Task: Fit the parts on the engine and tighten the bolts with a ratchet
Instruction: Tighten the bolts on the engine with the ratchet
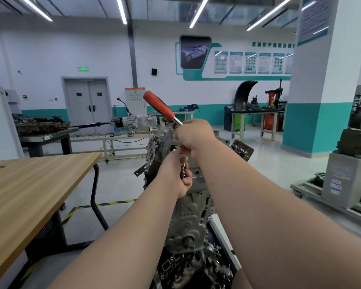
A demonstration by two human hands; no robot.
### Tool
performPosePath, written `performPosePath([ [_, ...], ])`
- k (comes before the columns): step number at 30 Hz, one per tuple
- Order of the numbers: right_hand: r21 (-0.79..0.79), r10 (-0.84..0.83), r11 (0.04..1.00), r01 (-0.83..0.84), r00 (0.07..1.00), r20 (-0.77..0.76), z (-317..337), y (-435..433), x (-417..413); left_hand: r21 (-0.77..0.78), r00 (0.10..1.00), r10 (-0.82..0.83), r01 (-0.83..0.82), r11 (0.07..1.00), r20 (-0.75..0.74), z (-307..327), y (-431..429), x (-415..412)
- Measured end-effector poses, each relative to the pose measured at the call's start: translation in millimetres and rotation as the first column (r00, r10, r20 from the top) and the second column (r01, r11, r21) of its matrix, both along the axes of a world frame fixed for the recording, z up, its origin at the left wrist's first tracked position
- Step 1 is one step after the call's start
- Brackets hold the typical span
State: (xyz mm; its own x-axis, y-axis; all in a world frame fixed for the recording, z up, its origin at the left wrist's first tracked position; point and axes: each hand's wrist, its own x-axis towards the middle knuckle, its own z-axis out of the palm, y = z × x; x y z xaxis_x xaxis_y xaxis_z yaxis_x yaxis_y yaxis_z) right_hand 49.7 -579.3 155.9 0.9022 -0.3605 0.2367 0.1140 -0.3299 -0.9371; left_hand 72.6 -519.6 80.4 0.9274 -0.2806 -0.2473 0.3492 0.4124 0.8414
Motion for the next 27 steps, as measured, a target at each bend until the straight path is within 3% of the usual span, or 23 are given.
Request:
performPosePath([
  [5, -0.112, -0.001, 0.994, -0.001, 1.000, -0.018, -0.8, -3.0, 0.1, -0.020, 0.994, -0.041, 0.043, 0.999, 0.098, 20.3, -7.5, -1.2],
  [7, -0.253, -0.017, 0.967, 0.014, 1.000, -0.009, 0.5, -4.7, 1.4, -0.029, 0.995, -0.035, 0.038, 0.999, 0.091, 25.6, -11.0, -1.3],
  [9, -0.493, -0.029, 0.870, 0.027, 1.000, 0.004, 1.5, -7.3, 3.6, -0.051, 0.996, -0.018, 0.022, 0.998, 0.088, 27.7, -12.2, 1.1],
  [10, -0.635, -0.035, 0.771, 0.039, 0.999, 0.019, 1.9, -8.3, 3.8, -0.063, 0.997, -0.011, 0.017, 0.998, 0.082, 27.7, -12.5, 3.6],
  [12, -0.902, -0.058, 0.416, 0.117, 0.993, 0.102, 3.2, -9.2, 3.7, -0.097, 0.998, -0.019, 0.025, 0.995, 0.066, 24.8, -12.6, 8.8],
  [13, -0.962, -0.049, 0.221, 0.158, 0.987, 0.151, 3.8, -9.6, 3.7, -0.117, 0.997, -0.029, 0.037, 0.992, 0.072, 22.3, -13.5, 10.9],
  [14, -0.979, -0.032, 0.086, 0.186, 0.982, 0.184, 4.5, -10.2, 2.4, -0.142, 0.996, -0.039, 0.050, 0.989, 0.085, 19.4, -15.3, 12.5],
  [16, -0.981, -0.031, 0.005, 0.191, 0.981, 0.191, 5.3, -12.6, -0.2, -0.191, 0.993, -0.052, 0.072, 0.979, 0.104, 14.7, -19.8, 14.7],
  [18, -0.979, -0.053, 0.129, 0.158, 0.987, 0.152, 2.9, -16.2, -1.3, -0.210, 0.993, -0.048, 0.069, 0.975, 0.107, 12.5, -22.1, 17.1],
  [21, -0.852, -0.043, 0.516, 0.087, 0.996, 0.076, -1.8, -19.0, 4.9, -0.215, 0.995, -0.024, 0.044, 0.976, 0.095, 13.1, -22.4, 19.2],
  [23, -0.724, -0.006, 0.688, 0.047, 0.998, 0.059, -2.5, -16.5, 9.1, -0.215, 0.996, -0.003, 0.022, 0.976, 0.090, 14.2, -22.4, 19.3],
  [25, -0.604, 0.019, 0.797, 0.018, 0.998, 0.055, -1.1, -13.7, 9.3, -0.197, 0.995, 0.013, 0.006, 0.980, 0.095, 14.4, -21.8, 20.8],
  [27, -0.532, 0.018, 0.847, 0.009, 0.999, 0.046, -1.2, -12.5, 8.7, -0.190, 0.996, 0.003, 0.014, 0.982, 0.090, 14.0, -21.8, 22.8],
])
